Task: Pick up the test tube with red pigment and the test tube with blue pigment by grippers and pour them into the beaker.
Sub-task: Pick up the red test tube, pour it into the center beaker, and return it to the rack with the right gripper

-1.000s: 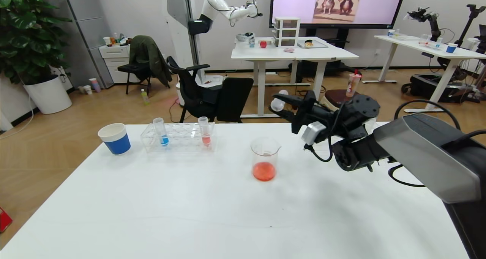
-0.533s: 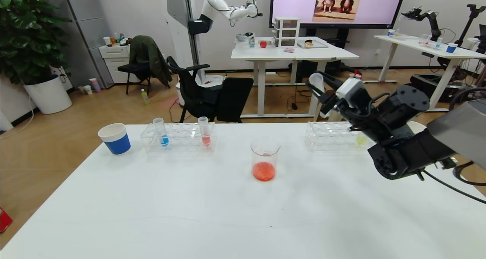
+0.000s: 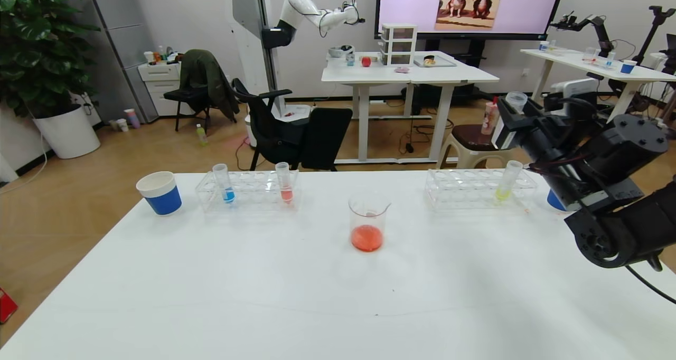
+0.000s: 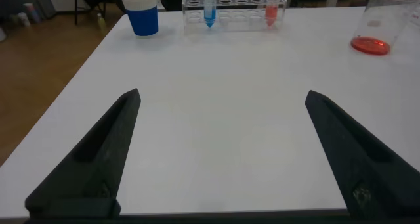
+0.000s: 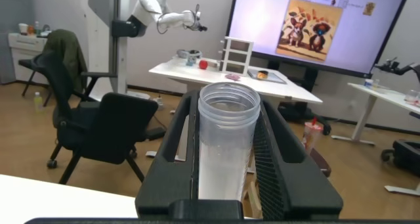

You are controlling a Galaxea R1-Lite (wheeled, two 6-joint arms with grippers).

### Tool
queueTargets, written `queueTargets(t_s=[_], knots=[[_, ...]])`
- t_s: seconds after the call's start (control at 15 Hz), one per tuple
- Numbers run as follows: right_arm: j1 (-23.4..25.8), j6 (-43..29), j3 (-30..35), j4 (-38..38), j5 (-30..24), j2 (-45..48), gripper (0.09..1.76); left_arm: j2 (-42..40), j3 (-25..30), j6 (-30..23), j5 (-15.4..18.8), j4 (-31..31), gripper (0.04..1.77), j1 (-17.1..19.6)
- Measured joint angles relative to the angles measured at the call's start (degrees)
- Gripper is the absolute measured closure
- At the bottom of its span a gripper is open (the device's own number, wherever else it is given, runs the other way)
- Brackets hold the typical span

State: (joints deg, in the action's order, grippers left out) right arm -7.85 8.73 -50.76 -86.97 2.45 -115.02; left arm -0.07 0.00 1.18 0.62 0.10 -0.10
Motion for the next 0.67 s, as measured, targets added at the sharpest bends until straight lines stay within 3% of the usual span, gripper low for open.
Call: queueTargets(t_s=[0.4, 0.67], knots=[[9.7, -3.6, 0.3, 10.0, 0.2, 2.6, 1.35, 0.0, 0.0, 0.0, 0.0, 0.0, 0.06, 0.0], [16.4, -6.1, -1.5, 22.3, 0.1, 5.9, 1.35, 0.0, 0.0, 0.0, 0.0, 0.0, 0.06, 0.0]])
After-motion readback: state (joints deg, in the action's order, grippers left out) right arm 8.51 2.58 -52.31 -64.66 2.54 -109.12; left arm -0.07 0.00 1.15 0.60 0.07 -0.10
